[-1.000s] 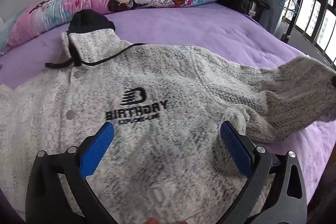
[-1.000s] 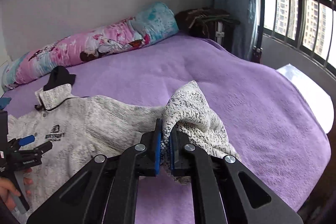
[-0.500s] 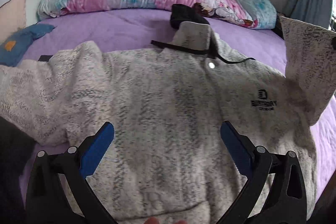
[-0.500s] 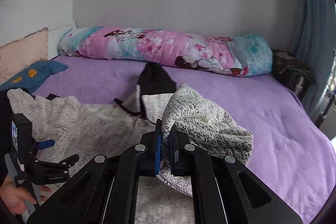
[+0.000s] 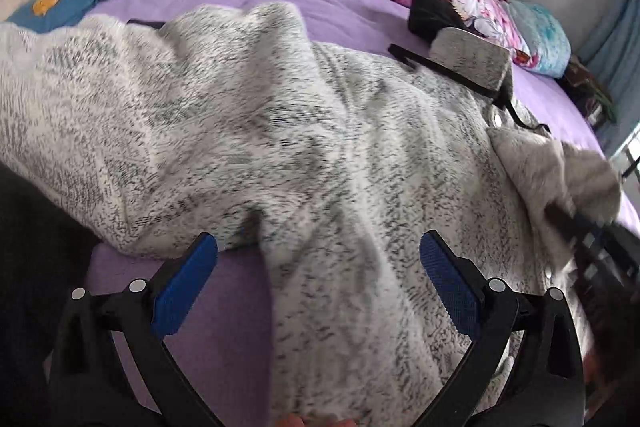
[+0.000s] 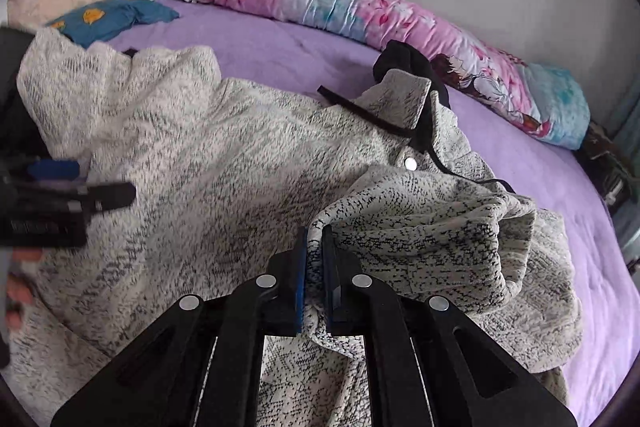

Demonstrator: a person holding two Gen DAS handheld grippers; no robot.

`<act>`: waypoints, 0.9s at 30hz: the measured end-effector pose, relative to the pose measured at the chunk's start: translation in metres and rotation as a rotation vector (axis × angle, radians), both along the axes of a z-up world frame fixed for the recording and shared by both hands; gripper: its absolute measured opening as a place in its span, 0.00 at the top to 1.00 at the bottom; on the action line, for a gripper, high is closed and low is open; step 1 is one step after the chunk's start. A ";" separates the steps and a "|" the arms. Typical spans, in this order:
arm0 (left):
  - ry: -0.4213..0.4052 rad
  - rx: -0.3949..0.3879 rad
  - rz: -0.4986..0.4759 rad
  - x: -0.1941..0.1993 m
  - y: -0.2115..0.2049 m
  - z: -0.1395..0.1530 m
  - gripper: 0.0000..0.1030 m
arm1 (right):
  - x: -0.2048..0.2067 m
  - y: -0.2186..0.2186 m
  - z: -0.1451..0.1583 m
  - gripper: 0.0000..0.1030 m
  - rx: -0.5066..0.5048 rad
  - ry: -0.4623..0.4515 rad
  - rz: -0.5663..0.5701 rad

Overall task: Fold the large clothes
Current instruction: 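Lift the cuff with the right tool and fold it across the jacket body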

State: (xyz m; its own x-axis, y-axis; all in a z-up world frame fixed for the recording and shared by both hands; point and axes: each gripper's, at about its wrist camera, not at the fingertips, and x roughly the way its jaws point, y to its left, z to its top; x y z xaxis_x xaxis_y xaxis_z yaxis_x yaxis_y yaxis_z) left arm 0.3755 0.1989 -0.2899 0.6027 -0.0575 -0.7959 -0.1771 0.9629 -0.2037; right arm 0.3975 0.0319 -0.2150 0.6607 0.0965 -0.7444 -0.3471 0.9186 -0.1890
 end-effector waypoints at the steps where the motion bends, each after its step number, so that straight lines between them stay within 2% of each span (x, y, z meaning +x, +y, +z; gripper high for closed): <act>1: -0.001 0.005 0.007 0.000 0.003 0.000 0.05 | -0.007 0.004 -0.007 0.87 -0.032 -0.006 0.012; 3: -0.007 0.016 0.008 0.002 0.003 0.000 0.05 | -0.021 0.013 -0.017 0.70 -0.075 -0.012 0.058; 4: -0.009 0.019 0.003 0.004 0.002 0.000 0.05 | -0.029 0.015 -0.017 0.45 -0.080 -0.028 0.082; 5: -0.011 0.026 -0.003 0.004 -0.001 0.001 0.05 | -0.039 0.015 -0.012 0.25 -0.076 -0.064 0.101; 7: -0.011 0.042 -0.008 0.008 -0.007 0.002 0.05 | -0.060 0.010 0.004 0.12 -0.040 -0.138 0.127; 10: -0.013 0.059 -0.014 0.012 -0.013 0.005 0.05 | -0.075 -0.016 0.037 0.07 0.071 -0.181 0.090; 12: -0.014 0.060 -0.017 0.014 -0.017 0.006 0.05 | -0.075 -0.045 0.058 0.07 0.163 -0.213 -0.005; 14: -0.013 0.058 -0.014 0.016 -0.019 0.007 0.05 | -0.061 -0.078 0.064 0.07 0.283 -0.168 -0.115; 18: -0.009 0.062 -0.011 0.018 -0.020 0.006 0.05 | -0.015 -0.121 0.032 0.07 0.447 0.007 -0.335; 21: -0.006 0.059 -0.022 0.020 -0.018 0.005 0.05 | 0.007 -0.130 0.004 0.07 0.530 0.093 -0.419; 22: -0.004 0.057 -0.023 0.020 -0.018 0.005 0.05 | 0.013 -0.129 -0.002 0.11 0.556 0.110 -0.424; 23: -0.003 0.053 -0.023 0.020 -0.017 0.004 0.05 | 0.019 -0.124 -0.006 0.28 0.560 0.125 -0.415; 24: -0.002 0.046 -0.022 0.021 -0.016 0.004 0.05 | 0.024 -0.116 -0.008 0.37 0.544 0.138 -0.391; 25: -0.001 0.042 -0.022 0.021 -0.015 0.005 0.05 | 0.028 -0.108 -0.009 0.56 0.507 0.132 -0.377; 26: -0.001 0.041 -0.025 0.021 -0.015 0.005 0.05 | 0.031 -0.101 -0.009 0.71 0.483 0.128 -0.364; 27: 0.001 0.042 -0.029 0.021 -0.015 0.005 0.05 | 0.032 -0.096 -0.009 0.71 0.481 0.131 -0.352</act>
